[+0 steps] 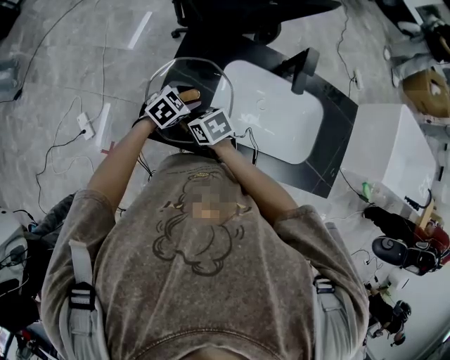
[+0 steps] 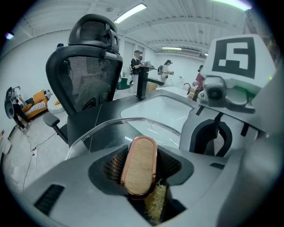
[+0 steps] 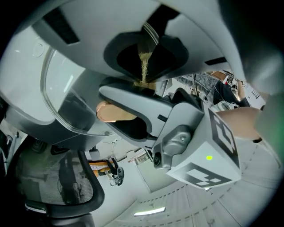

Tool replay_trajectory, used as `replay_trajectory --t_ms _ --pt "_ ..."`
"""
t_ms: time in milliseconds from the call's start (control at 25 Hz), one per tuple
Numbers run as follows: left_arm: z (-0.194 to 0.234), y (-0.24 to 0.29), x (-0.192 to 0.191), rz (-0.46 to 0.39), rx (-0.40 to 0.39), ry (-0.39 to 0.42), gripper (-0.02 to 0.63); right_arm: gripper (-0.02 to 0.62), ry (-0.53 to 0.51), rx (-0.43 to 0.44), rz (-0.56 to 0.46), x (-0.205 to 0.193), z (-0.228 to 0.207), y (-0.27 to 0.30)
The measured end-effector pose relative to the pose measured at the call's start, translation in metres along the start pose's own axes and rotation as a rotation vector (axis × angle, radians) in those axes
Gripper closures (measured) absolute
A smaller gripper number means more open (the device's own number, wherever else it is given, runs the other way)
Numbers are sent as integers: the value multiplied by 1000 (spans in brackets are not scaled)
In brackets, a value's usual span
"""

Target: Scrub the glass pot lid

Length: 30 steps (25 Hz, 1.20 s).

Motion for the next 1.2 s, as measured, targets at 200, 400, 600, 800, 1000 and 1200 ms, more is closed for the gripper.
replay_trajectory --t_ms 200,400,600,800,1000,1200 --pt "-1 0 -1 -8 1 2 408 554 -14 -8 -31 3 2 3" --pt "-1 1 0 -15 2 1 408 554 -20 -5 -32 1 4 3" --pt "-2 0 0 -13 1 0 408 554 -63 32 18 -12 13 7" --pt "-2 -1 2 -10 -2 -2 408 554 -96 58 57 -26 20 9" --pt "-4 -1 2 -12 -1 0 408 554 -118 79 80 -39 19 1" --pt "-4 -2 1 -14 -3 2 408 554 -112 97 98 -57 12 -14"
Point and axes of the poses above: the fingertips, and each gripper's own axes: y forward along the fingers, z to its left, x out of its top, the point moved 3 cm from there along -y, backward along the fingers, and after that the axes turned 13 degrees about x, right-handed, at the moved point
